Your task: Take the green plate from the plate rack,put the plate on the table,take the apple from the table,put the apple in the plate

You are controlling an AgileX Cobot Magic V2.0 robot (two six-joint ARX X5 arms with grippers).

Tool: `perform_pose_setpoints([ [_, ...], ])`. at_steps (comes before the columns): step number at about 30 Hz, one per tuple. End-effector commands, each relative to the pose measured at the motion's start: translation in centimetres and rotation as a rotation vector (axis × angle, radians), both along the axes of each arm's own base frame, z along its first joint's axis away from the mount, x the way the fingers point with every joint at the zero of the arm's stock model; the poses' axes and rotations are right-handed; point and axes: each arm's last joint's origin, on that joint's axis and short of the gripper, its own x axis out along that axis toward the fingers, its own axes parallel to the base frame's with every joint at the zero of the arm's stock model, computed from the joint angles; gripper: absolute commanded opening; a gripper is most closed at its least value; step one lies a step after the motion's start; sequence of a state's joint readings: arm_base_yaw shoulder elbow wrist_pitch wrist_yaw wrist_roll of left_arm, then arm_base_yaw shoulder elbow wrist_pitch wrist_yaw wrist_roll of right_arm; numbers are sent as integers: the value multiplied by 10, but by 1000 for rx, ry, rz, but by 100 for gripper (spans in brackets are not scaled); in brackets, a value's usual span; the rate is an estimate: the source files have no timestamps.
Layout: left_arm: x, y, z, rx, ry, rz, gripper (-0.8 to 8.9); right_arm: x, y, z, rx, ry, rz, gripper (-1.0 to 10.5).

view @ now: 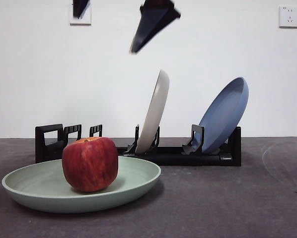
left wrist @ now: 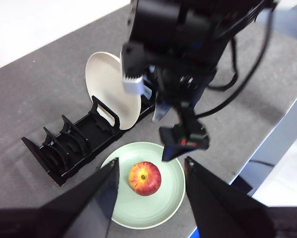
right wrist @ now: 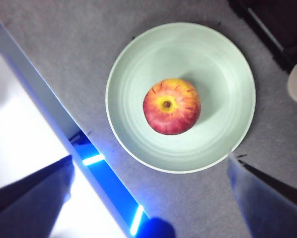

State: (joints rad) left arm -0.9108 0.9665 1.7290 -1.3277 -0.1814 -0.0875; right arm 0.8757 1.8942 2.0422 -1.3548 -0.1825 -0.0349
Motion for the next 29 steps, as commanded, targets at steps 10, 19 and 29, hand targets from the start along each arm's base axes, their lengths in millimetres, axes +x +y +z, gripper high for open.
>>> perform_pose_setpoints([
  [10, 20, -25, -7, 92, 25, -20, 220, -105, -133, 133, 280, -394, -82, 469],
  [19, 21, -26, -7, 84, 36, -26, 49, -190, -236, 148, 491, -513, -200, 58],
  [29, 19, -28, -7, 59, 66, -82, -9, -199, -247, 129, 481, -479, -230, -15],
])
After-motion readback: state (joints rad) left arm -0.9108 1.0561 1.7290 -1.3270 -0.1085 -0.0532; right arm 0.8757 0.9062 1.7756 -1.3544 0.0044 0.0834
